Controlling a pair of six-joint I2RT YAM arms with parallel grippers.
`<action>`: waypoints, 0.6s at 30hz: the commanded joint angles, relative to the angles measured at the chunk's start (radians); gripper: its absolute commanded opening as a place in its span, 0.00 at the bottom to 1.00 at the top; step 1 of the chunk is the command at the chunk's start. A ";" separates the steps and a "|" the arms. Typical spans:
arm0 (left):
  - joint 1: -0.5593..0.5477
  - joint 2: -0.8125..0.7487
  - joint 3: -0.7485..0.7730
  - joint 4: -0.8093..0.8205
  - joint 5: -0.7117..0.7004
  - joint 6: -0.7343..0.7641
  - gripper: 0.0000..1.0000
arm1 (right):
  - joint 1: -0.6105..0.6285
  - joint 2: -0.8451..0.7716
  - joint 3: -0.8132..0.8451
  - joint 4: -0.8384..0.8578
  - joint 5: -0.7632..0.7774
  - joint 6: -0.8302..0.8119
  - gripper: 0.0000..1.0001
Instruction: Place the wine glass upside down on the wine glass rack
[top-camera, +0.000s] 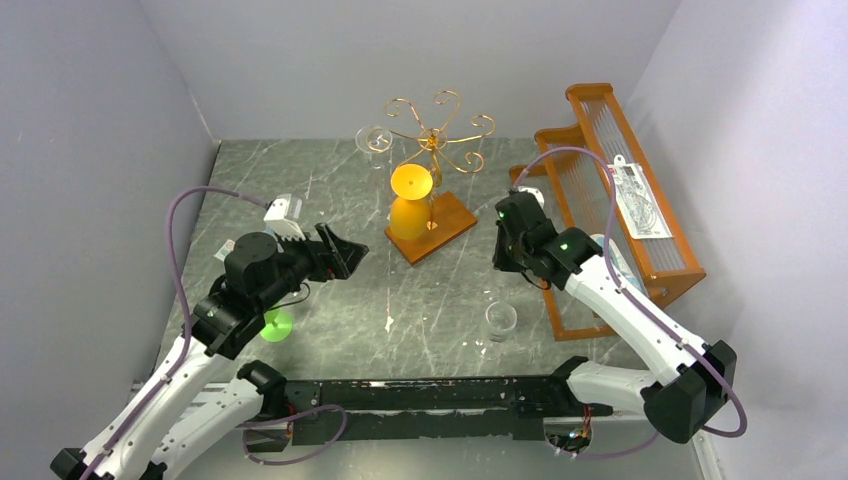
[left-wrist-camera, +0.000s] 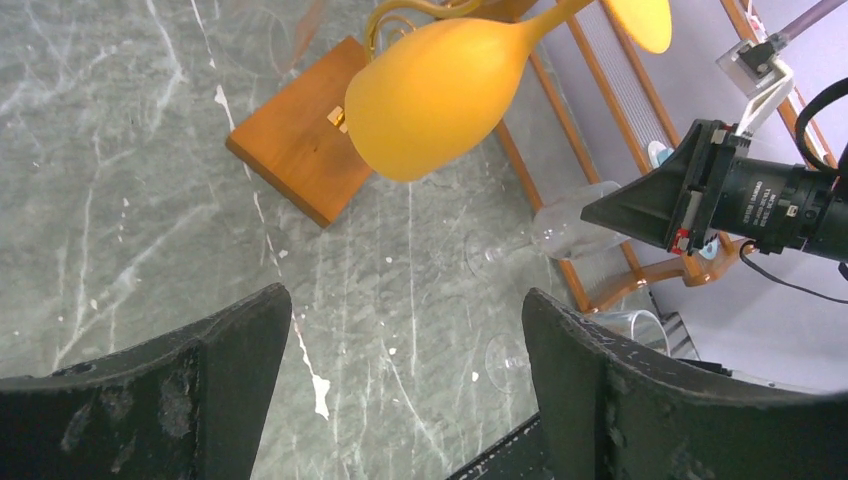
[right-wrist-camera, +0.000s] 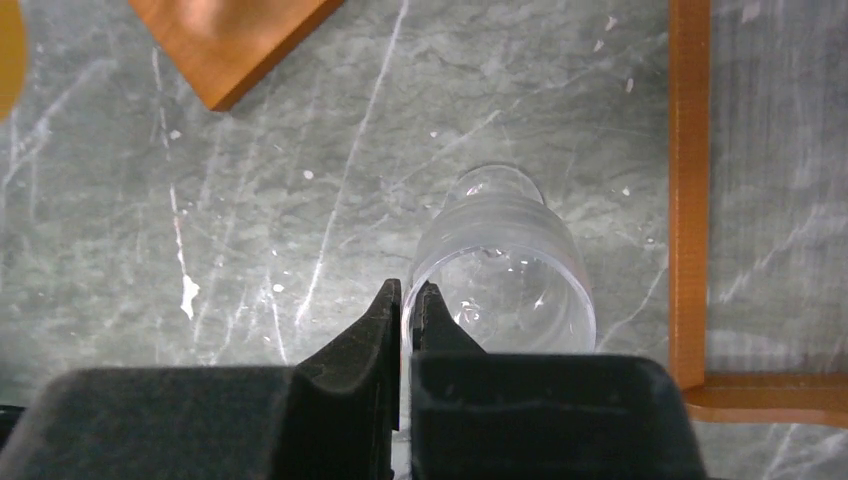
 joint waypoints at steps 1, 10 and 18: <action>-0.003 -0.032 -0.037 0.052 0.023 -0.071 0.90 | -0.003 -0.027 0.053 0.064 -0.024 -0.036 0.00; -0.001 -0.013 -0.026 -0.070 -0.026 -0.326 0.92 | -0.003 -0.174 0.004 0.232 -0.196 -0.057 0.00; -0.002 0.089 0.010 -0.187 0.128 -0.515 0.94 | 0.112 -0.247 -0.106 0.415 -0.261 0.003 0.00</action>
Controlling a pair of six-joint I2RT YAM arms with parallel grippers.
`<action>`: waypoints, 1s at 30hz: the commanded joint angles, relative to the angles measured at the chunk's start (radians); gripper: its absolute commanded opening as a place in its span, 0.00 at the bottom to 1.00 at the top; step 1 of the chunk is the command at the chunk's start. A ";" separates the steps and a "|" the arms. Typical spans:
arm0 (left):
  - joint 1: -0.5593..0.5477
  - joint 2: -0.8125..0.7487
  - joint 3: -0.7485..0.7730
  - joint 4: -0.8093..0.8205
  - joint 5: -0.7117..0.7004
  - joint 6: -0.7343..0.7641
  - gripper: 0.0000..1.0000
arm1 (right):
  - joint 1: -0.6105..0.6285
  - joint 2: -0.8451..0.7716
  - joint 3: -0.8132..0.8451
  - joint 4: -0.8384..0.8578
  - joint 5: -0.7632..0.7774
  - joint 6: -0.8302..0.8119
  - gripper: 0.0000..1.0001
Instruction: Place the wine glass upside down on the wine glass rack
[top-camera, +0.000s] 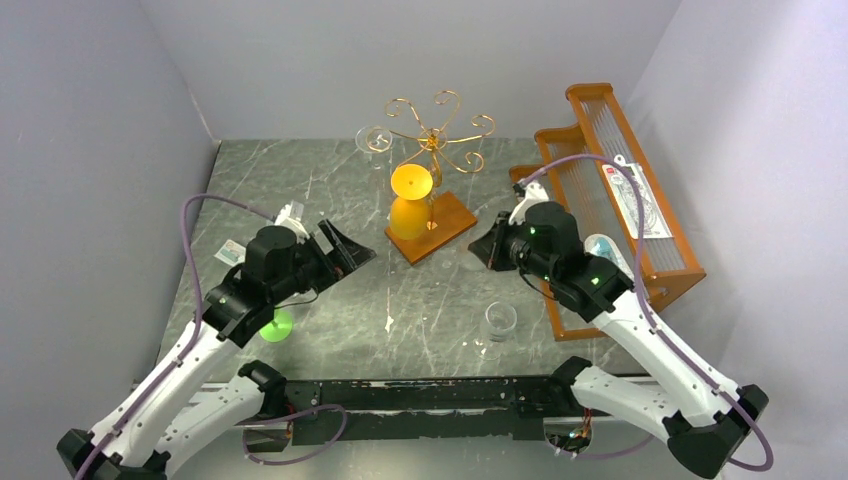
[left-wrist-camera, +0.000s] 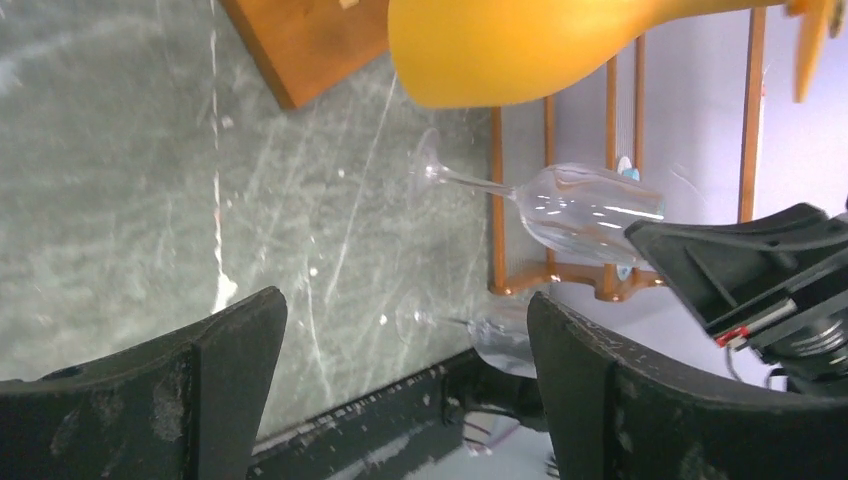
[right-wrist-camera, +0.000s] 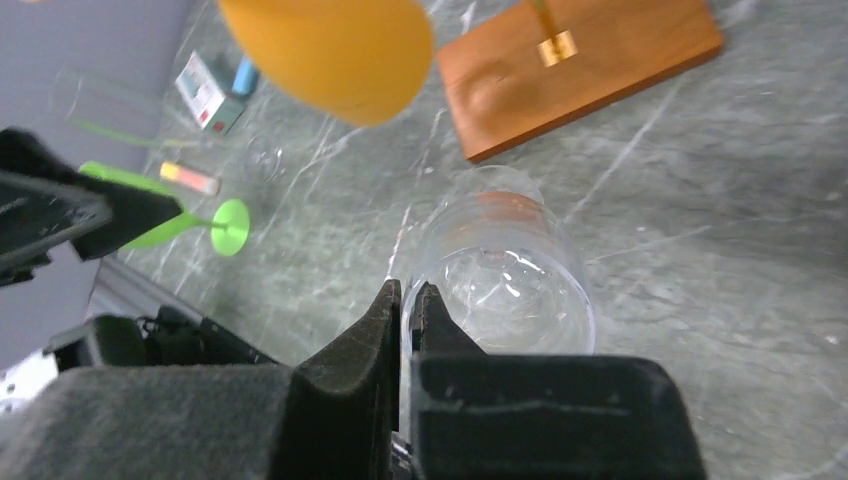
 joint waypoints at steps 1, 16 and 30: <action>-0.002 0.021 -0.009 -0.069 0.121 -0.174 0.94 | 0.128 -0.027 -0.053 0.164 0.021 0.028 0.00; -0.003 0.097 -0.269 0.212 0.261 -0.489 0.77 | 0.549 0.080 -0.063 0.404 0.227 -0.159 0.00; -0.002 0.099 -0.083 -0.105 -0.012 -0.517 0.81 | 0.594 0.156 -0.084 0.623 0.234 -0.415 0.00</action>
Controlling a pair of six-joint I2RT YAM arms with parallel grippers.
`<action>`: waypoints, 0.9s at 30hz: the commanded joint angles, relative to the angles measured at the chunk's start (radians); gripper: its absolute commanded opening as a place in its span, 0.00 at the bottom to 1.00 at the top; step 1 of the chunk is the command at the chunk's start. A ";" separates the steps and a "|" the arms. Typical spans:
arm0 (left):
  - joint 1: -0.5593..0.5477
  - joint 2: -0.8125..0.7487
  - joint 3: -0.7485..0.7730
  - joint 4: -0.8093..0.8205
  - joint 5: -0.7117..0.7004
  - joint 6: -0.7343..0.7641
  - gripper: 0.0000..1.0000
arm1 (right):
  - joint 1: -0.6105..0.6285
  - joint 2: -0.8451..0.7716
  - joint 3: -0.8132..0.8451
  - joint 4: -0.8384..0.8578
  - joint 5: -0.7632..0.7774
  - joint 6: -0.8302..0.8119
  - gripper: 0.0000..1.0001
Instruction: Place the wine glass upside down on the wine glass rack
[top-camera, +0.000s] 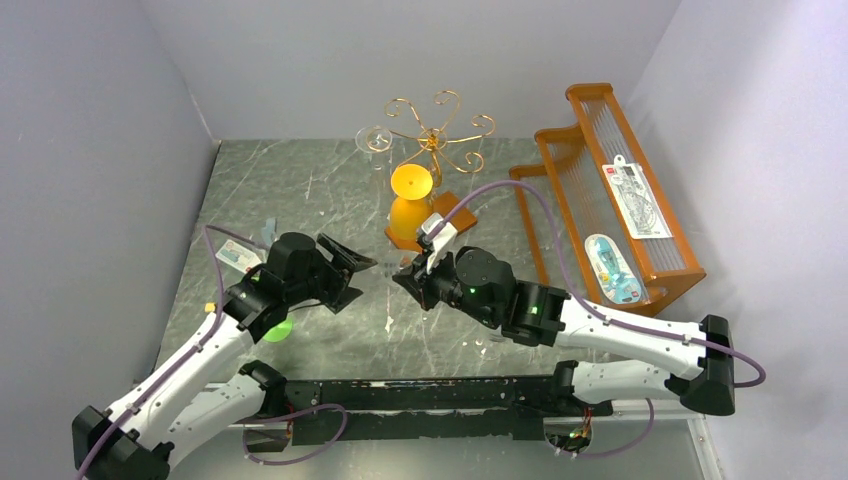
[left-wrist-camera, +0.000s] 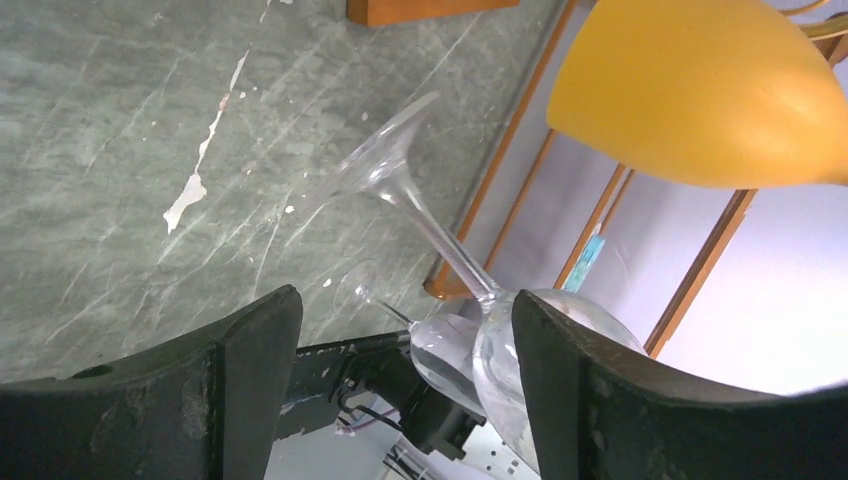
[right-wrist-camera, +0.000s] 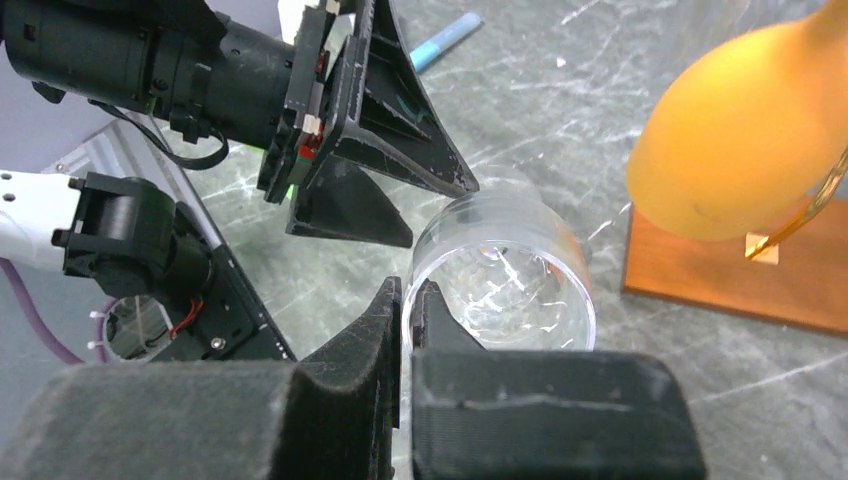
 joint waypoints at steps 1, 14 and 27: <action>-0.004 0.024 0.034 -0.061 -0.047 -0.043 0.81 | 0.009 -0.008 -0.016 0.180 -0.017 -0.121 0.00; -0.002 0.072 0.083 0.042 -0.096 -0.057 0.50 | 0.009 -0.028 -0.053 0.274 -0.077 -0.211 0.00; -0.002 -0.055 0.088 -0.020 -0.224 -0.080 0.57 | 0.009 -0.033 -0.058 0.295 -0.013 -0.220 0.00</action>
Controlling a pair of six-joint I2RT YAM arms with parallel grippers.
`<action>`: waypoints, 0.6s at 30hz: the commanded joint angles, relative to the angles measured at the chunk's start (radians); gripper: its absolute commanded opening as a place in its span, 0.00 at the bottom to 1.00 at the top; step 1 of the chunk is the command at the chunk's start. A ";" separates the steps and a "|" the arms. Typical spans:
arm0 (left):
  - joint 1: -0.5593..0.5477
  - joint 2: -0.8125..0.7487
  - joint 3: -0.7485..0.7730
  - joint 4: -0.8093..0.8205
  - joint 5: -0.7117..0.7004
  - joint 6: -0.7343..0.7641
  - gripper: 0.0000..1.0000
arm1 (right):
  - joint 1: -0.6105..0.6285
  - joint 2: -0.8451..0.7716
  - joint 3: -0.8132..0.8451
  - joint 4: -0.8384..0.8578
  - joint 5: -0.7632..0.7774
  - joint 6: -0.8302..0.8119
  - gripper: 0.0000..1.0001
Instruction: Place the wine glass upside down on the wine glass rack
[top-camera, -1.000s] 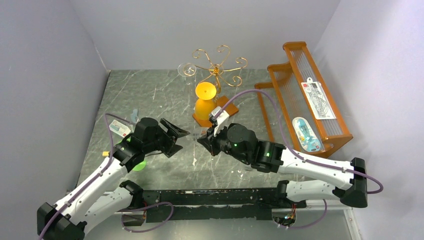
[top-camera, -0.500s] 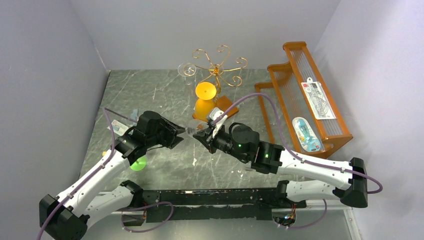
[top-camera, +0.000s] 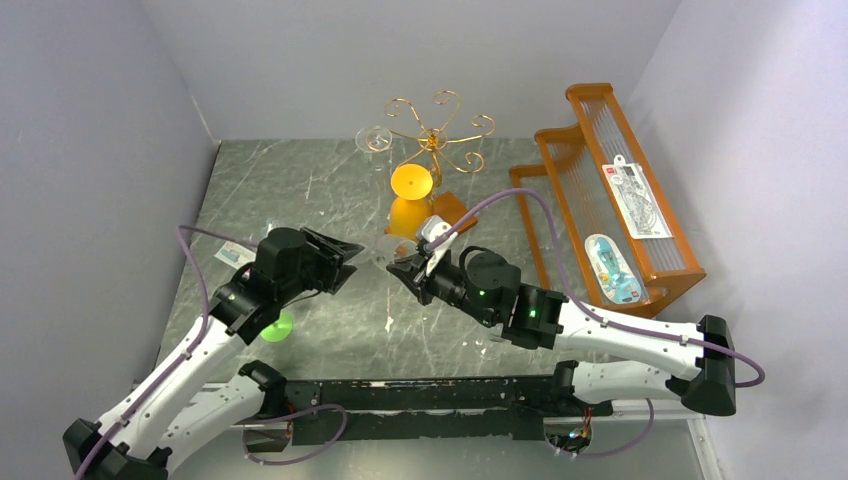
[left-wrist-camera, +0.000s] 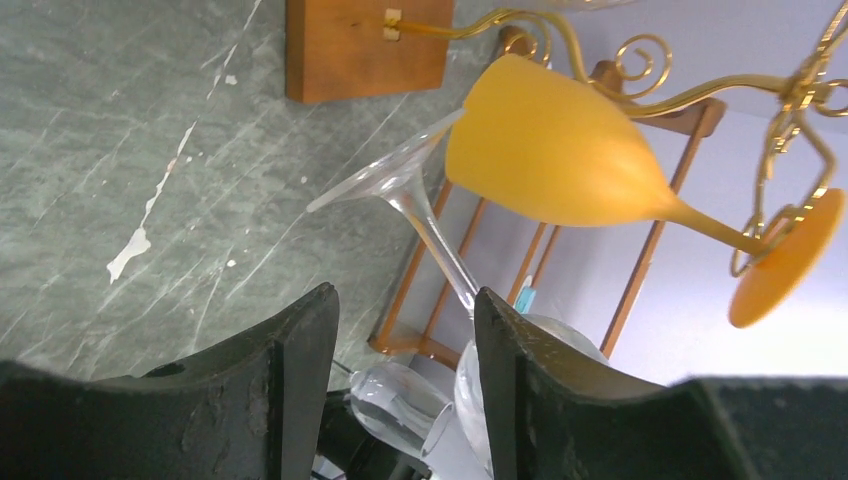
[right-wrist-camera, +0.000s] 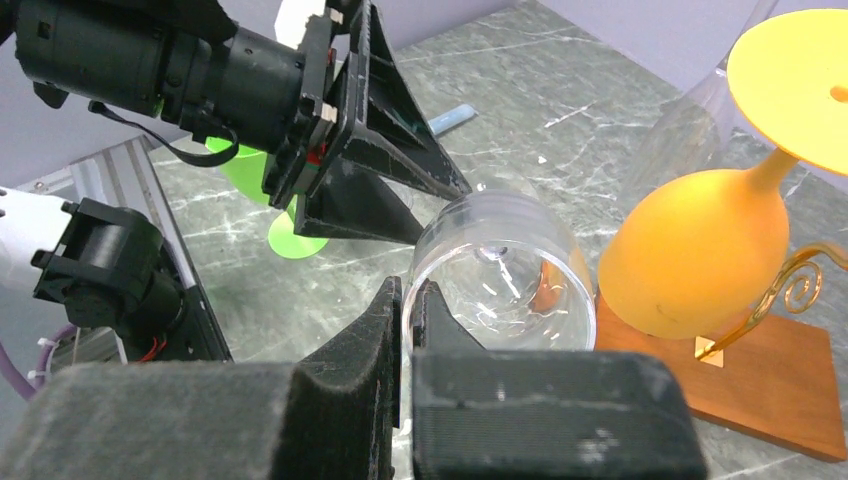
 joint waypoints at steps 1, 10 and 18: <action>-0.003 -0.039 0.006 0.006 -0.076 -0.025 0.58 | 0.005 -0.027 -0.003 0.067 -0.003 -0.014 0.00; -0.003 0.038 0.021 0.116 0.012 0.020 0.57 | 0.006 -0.039 -0.003 0.095 -0.094 -0.007 0.00; -0.002 0.039 -0.014 0.169 0.030 0.002 0.47 | 0.006 -0.070 -0.031 0.129 -0.103 -0.004 0.00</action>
